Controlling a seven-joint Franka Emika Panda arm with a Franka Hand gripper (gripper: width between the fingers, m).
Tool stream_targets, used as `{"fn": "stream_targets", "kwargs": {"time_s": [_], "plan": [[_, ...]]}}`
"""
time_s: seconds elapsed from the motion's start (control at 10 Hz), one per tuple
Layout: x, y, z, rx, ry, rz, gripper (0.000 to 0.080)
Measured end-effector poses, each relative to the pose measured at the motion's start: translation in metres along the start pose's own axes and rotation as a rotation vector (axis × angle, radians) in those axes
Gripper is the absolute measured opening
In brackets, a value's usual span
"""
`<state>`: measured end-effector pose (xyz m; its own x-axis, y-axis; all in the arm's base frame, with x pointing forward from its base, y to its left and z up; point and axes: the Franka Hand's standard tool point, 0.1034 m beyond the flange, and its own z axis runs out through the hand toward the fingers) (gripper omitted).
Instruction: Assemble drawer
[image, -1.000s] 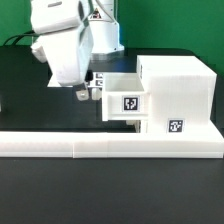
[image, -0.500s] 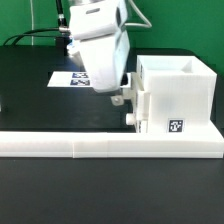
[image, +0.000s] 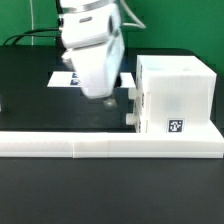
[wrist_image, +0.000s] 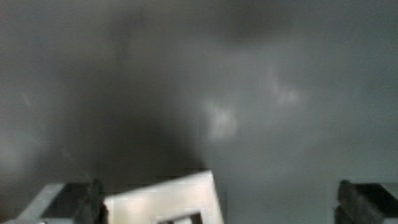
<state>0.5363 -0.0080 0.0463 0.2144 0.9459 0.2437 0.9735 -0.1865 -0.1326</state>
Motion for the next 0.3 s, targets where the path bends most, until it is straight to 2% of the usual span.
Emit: {"fn": "stream_targets", "kwargs": {"time_s": [0.1, 0.2, 0.3], "plan": [[-0.015, 0.002, -0.008, 0.014, -0.007, -0.005, 0.0649], [-0.022, 0.006, -0.017, 0.004, -0.019, -0.008, 0.0649], [-0.023, 0.009, -0.023, -0.054, -0.034, 0.006, 0.0649]]}}
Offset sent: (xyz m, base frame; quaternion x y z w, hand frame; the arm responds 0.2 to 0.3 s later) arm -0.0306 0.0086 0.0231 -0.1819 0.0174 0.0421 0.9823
